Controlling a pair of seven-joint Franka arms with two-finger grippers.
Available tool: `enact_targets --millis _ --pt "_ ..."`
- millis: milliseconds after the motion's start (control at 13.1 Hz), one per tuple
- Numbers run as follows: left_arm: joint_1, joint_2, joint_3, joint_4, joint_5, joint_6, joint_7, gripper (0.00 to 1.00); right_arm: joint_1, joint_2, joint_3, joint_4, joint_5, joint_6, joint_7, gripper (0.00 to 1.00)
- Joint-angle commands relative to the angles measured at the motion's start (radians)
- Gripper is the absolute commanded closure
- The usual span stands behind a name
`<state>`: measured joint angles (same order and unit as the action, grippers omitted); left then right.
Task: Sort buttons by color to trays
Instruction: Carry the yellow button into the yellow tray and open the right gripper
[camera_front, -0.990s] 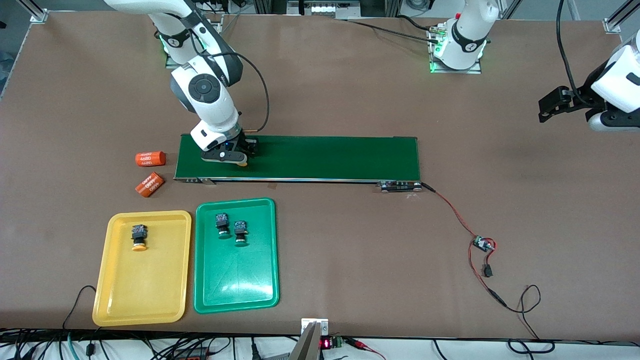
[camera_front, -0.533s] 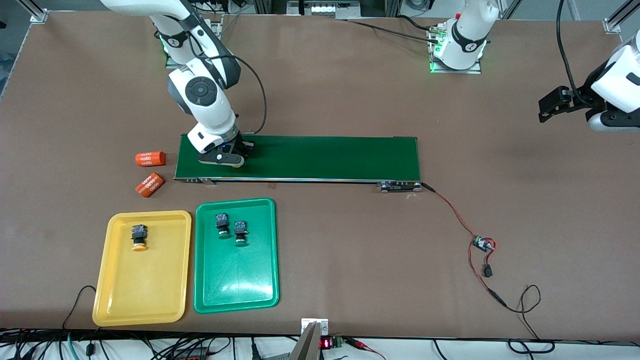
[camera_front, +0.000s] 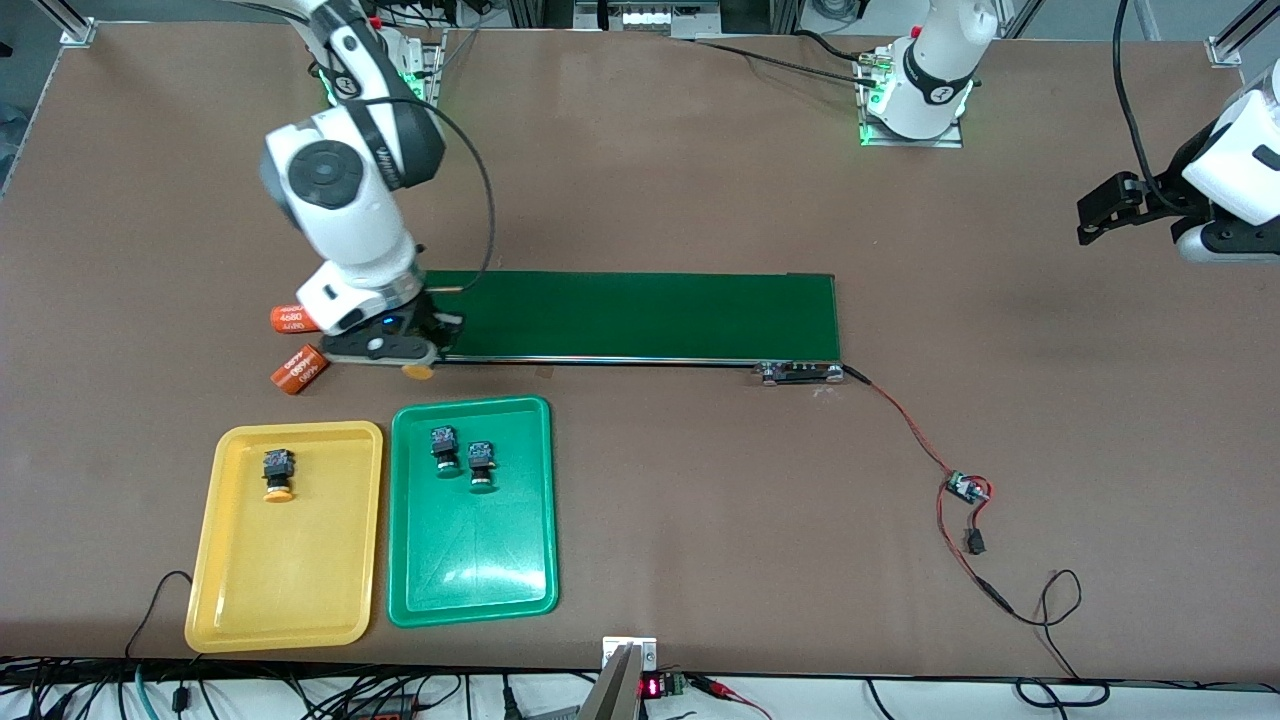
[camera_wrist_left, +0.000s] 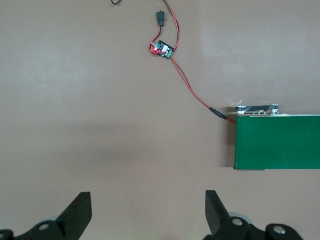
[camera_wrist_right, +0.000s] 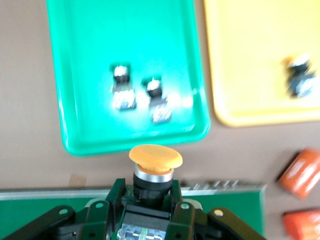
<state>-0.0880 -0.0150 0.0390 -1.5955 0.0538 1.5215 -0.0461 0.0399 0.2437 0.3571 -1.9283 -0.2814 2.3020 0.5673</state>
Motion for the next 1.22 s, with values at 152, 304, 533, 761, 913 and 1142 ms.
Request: enact_targets --millis 152,304,533,761,913,1142 --pt "-0.001 -0.008 -0.001 0.006 0.011 -0.015 0.023 0.0 -0.041 0.118 -0.11 0.113 -0.007 -0.003 -0.22 0.75" --pt "-0.001 -0.008 -0.001 0.006 0.011 -0.015 0.023 0.0 -0.043 0.192 -0.138 0.181 -0.01 0.002 -0.236 0.75" --pt "-0.001 -0.008 -0.001 0.006 0.011 -0.015 0.023 0.0 -0.045 0.258 -0.158 0.233 -0.015 0.004 -0.236 0.75" --pt "-0.001 -0.008 -0.001 0.006 0.011 -0.015 0.023 0.0 -0.046 0.316 -0.201 0.256 -0.025 0.028 -0.267 0.74" --pt "-0.001 -0.008 -0.001 0.006 0.011 -0.015 0.023 0.0 -0.055 0.338 -0.205 0.256 -0.042 0.056 -0.267 0.74" --pt "-0.001 -0.008 -0.001 0.006 0.011 -0.015 0.023 0.0 -0.057 0.374 -0.216 0.256 -0.05 0.129 -0.265 0.73"
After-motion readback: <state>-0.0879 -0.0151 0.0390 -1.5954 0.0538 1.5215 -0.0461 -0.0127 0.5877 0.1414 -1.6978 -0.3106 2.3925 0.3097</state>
